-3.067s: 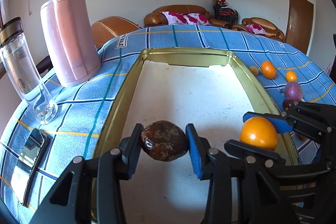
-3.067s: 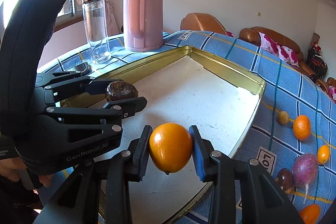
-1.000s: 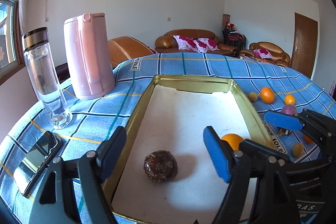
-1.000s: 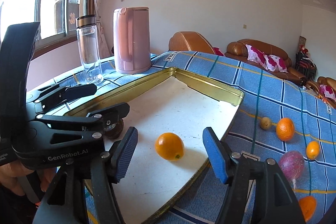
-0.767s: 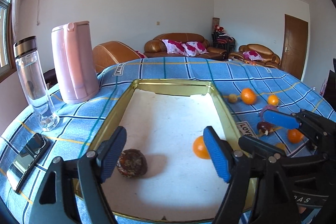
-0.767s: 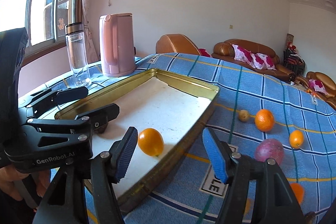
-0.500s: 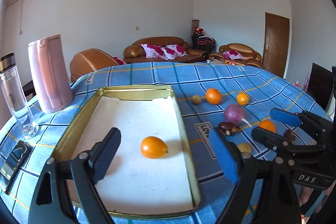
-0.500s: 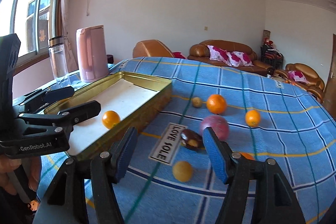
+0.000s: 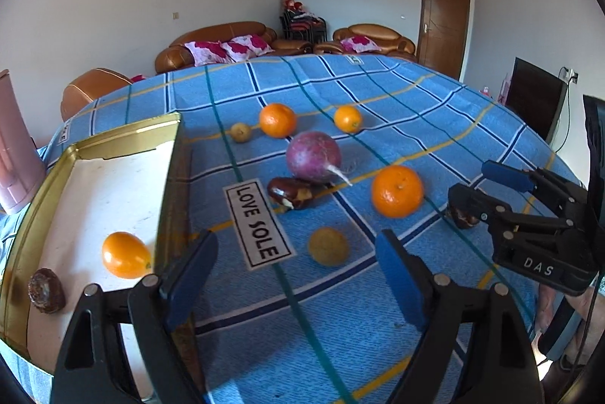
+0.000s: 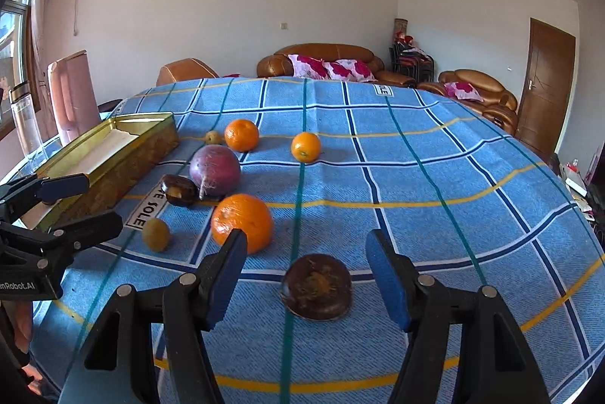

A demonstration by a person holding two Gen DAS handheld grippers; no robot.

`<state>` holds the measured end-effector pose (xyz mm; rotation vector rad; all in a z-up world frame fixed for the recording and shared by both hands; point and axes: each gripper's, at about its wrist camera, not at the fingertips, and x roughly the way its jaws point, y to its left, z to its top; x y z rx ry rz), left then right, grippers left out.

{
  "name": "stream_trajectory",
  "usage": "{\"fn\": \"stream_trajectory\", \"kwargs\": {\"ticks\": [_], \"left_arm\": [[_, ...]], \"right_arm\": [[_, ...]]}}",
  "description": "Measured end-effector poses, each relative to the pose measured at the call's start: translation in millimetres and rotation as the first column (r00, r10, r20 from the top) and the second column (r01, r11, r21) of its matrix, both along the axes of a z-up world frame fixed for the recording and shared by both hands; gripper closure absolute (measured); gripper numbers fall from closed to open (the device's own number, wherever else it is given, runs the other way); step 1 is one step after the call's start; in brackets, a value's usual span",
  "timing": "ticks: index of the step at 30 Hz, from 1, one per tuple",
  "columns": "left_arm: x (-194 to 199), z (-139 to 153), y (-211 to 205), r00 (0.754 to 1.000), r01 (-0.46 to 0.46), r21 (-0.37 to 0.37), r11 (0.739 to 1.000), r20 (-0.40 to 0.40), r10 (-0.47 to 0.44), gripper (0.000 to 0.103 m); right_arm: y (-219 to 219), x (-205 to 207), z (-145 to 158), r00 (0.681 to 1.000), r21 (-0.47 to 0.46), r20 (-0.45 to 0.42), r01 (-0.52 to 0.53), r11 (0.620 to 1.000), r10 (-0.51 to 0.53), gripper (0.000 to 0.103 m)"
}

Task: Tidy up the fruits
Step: 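Move both open tools back over the remaining fruits, then grasp the yellow-green fruit with the left tool while the right tool grasps a dark mangosteen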

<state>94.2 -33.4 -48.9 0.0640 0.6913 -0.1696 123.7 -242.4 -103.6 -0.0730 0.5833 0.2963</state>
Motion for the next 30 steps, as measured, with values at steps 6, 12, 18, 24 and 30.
{"fn": "stream_trajectory", "kwargs": {"ticks": [6, 12, 18, 24, 30], "left_arm": [[16, -19, -15, 0.993, 0.056, -0.003, 0.998, -0.103, -0.056, 0.037], [25, -29, -16, 0.981, 0.078, -0.038, 0.996, -0.177, -0.084, 0.053], [22, -30, -18, 0.981, 0.089, -0.037, 0.995, -0.168, -0.094, 0.070], [20, -28, -15, 0.981, 0.109, -0.065, 0.992, -0.156, -0.118, 0.073], [16, -24, -13, 0.984, 0.120, -0.084, 0.989, -0.123, -0.129, 0.073]], "right_arm": [[-5, 9, -11, 0.995, 0.017, -0.098, -0.008, 1.000, 0.010, 0.037], [1, 14, -22, 0.985, -0.010, -0.166, -0.046, 0.999, 0.044, 0.047], [4, 11, -22, 0.985, -0.011, -0.158, -0.072, 0.997, 0.069, 0.056], [3, 6, -19, 0.988, 0.007, -0.122, -0.091, 0.996, 0.091, 0.056], [6, 0, -16, 0.991, -0.001, -0.083, -0.109, 0.994, 0.109, 0.056]]}}
